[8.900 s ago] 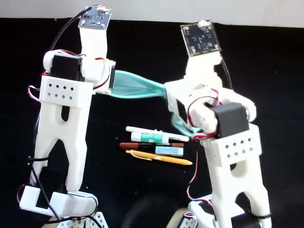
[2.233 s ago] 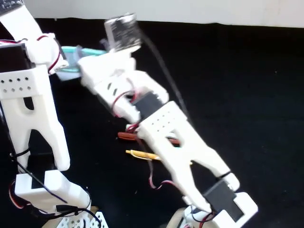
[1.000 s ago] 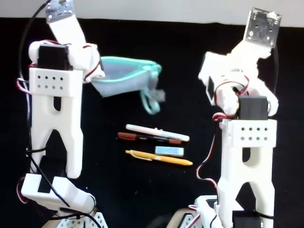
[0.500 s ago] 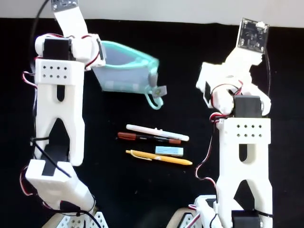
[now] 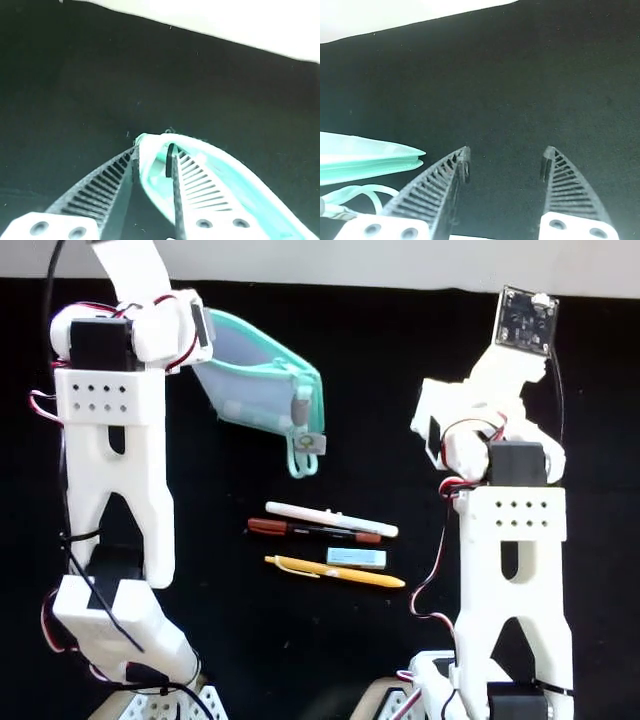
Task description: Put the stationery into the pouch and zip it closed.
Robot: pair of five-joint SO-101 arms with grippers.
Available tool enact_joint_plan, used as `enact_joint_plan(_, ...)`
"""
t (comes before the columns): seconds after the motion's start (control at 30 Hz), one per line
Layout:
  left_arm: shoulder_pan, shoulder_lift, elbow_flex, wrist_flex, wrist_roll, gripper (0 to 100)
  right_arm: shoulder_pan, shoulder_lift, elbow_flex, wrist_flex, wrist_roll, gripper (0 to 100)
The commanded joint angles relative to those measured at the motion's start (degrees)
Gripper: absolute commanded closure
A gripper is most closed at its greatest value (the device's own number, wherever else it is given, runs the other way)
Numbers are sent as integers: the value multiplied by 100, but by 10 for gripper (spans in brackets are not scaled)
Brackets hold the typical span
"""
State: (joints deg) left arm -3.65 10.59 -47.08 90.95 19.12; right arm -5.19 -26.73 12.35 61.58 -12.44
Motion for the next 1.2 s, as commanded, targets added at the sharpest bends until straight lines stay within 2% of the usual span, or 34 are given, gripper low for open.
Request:
enact_joint_plan(0.0, -31, -57, -365, 62, -44, 889, 31, -119, -31, 22, 53, 764)
enact_joint_plan(0.13, 110, -13, -347, 53, -642, 997, 31, -127, -31, 22, 53, 764)
enact_joint_plan(0.47, 215, 303, -725, 62, -607, 993, 40, -110, -22, 22, 53, 764)
enact_joint_plan(0.73, 330, 251, -2018, 976, -114, 993, 40, -110, -22, 22, 44, 764)
enact_joint_plan(1.03, 338, 242, -2009, 1020, 738, 993, 31, -154, -13, 57, 44, 764)
enact_joint_plan(1.17, 338, 251, -1534, 1020, 914, 993, 31, -163, 189, 31, 44, 764)
